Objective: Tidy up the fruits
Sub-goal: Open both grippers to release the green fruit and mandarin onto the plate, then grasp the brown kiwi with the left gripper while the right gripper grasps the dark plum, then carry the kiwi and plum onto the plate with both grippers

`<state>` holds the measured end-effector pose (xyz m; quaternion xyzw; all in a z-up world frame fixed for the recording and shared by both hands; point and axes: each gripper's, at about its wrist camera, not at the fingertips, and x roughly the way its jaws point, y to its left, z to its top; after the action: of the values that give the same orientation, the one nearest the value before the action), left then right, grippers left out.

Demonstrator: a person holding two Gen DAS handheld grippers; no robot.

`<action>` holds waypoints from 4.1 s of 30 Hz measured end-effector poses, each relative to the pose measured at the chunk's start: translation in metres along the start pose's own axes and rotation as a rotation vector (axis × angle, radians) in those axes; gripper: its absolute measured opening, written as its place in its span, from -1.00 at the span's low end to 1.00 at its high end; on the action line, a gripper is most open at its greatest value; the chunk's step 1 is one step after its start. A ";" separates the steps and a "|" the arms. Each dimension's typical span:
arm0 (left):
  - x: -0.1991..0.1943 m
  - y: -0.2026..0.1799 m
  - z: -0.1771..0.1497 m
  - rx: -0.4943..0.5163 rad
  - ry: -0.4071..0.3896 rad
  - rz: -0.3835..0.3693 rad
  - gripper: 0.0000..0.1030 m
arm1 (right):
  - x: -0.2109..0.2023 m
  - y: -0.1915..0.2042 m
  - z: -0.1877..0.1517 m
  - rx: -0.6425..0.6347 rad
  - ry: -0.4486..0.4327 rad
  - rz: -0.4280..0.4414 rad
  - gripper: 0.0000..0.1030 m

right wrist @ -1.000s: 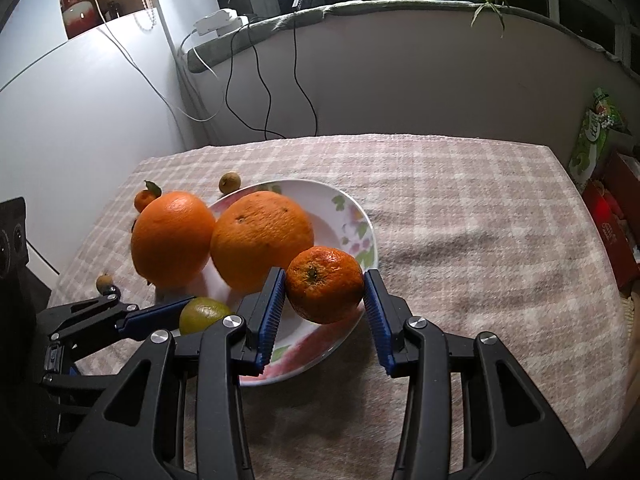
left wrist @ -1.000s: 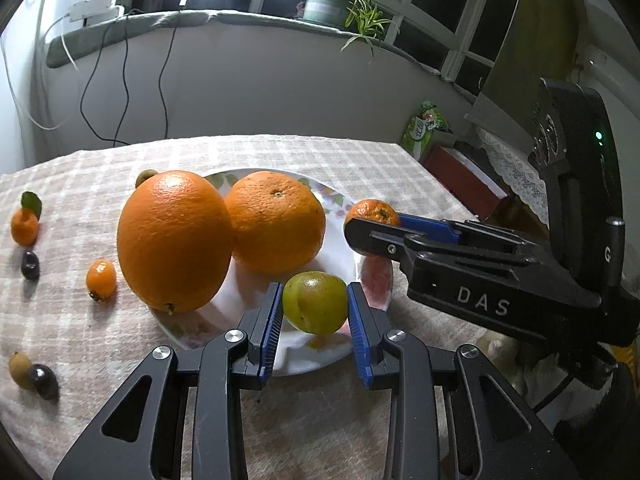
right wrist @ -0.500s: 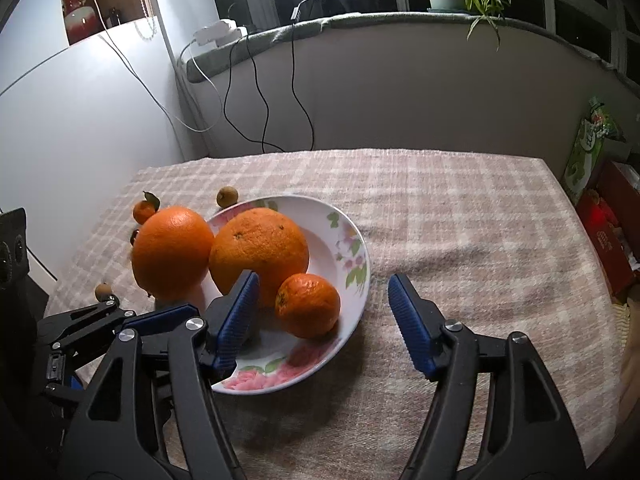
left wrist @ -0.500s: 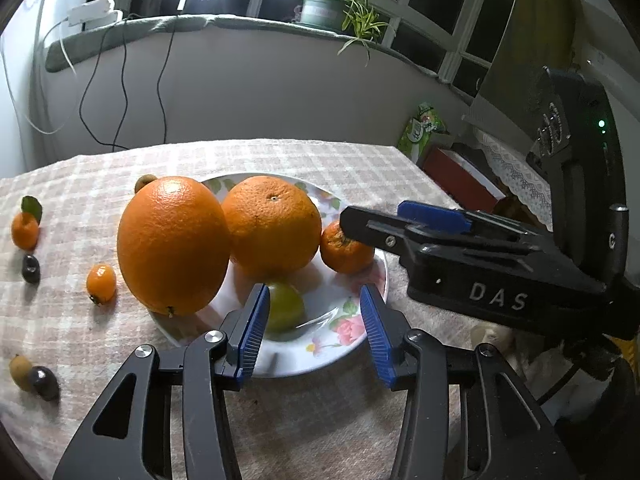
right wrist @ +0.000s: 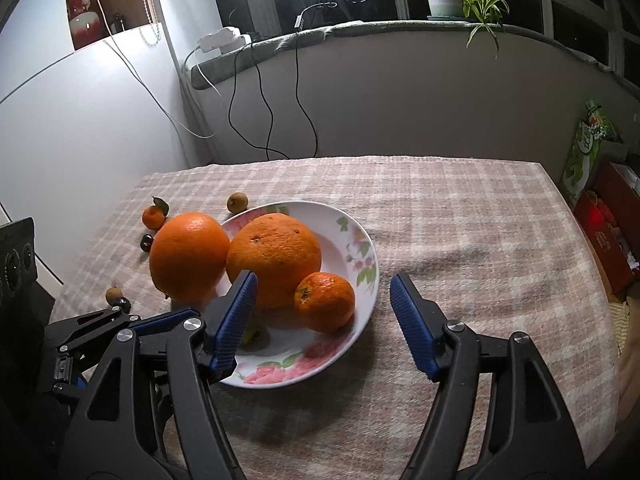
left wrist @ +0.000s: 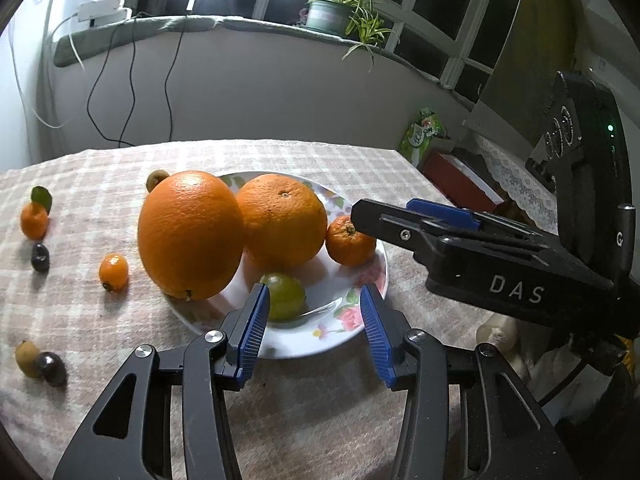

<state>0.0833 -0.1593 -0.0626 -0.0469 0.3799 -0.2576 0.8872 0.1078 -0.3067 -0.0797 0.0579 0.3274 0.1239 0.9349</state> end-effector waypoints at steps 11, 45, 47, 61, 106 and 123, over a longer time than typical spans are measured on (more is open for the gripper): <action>-0.027 0.027 -0.007 -0.051 -0.032 0.034 -0.11 | -0.015 0.021 -0.001 -0.020 -0.027 0.038 0.39; -0.076 0.179 -0.048 -0.349 -0.028 0.169 -0.30 | 0.054 0.187 -0.042 -0.332 0.167 0.347 -0.06; -0.074 0.180 -0.047 -0.347 -0.025 0.165 -0.31 | 0.059 0.192 -0.043 -0.350 0.179 0.351 -0.06; -0.069 0.190 -0.046 -0.344 -0.002 0.166 -0.53 | 0.091 0.216 -0.046 -0.428 0.237 0.335 -0.24; -0.076 0.127 -0.035 -0.244 -0.037 0.084 -0.53 | 0.024 0.138 -0.045 -0.262 0.131 0.263 -0.54; -0.039 0.052 -0.013 -0.110 -0.006 -0.017 -0.53 | -0.001 0.065 -0.038 -0.154 0.060 0.080 -0.54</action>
<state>0.0740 -0.0940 -0.0609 -0.0996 0.3904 -0.2439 0.8821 0.0710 -0.2430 -0.0965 -0.0048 0.3422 0.1875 0.9207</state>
